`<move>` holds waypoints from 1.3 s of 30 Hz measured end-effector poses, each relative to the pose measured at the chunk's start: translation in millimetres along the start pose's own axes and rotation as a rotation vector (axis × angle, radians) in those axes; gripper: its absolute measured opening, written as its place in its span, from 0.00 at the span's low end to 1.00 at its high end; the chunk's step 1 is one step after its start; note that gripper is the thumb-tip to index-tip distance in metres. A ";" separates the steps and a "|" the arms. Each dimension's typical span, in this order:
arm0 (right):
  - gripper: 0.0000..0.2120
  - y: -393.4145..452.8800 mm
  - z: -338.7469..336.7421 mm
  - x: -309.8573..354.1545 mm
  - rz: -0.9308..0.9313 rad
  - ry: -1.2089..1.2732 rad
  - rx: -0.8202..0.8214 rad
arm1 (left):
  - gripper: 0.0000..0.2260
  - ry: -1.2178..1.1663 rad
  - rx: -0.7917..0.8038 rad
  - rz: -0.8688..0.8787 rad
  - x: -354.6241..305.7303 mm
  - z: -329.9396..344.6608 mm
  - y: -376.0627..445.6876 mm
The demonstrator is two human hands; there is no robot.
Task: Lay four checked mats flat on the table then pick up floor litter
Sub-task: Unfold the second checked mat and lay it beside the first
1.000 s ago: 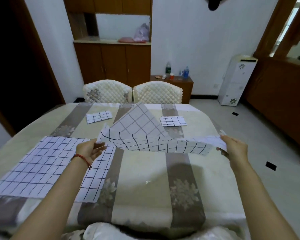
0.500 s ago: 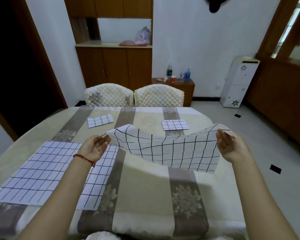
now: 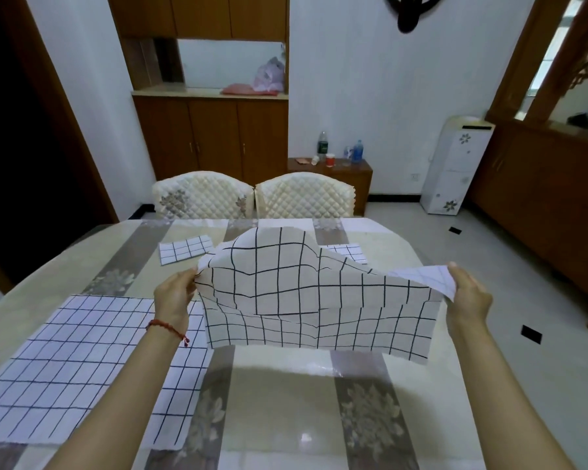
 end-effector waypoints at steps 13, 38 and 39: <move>0.11 56.8 15.7 -7.5 0.054 -0.358 0.115 | 0.13 0.097 0.080 -0.042 3.6 -3.0 49.5; 0.16 69.4 -28.8 -190.1 0.101 -1.193 0.106 | 0.12 1.220 0.108 -0.055 186.6 -2.3 64.9; 0.15 61.9 -19.6 -191.6 0.054 -1.201 0.152 | 0.13 1.274 0.141 -0.004 189.3 4.0 59.7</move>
Point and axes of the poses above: each hand's wrist, its own y-axis towards the middle knuckle, its own z-axis out of the palm, x = y × z, the point moved 1 cm from there along y, towards the middle knuckle, and after that the axes turned 12 degrees about x, right-handed, at the moved point
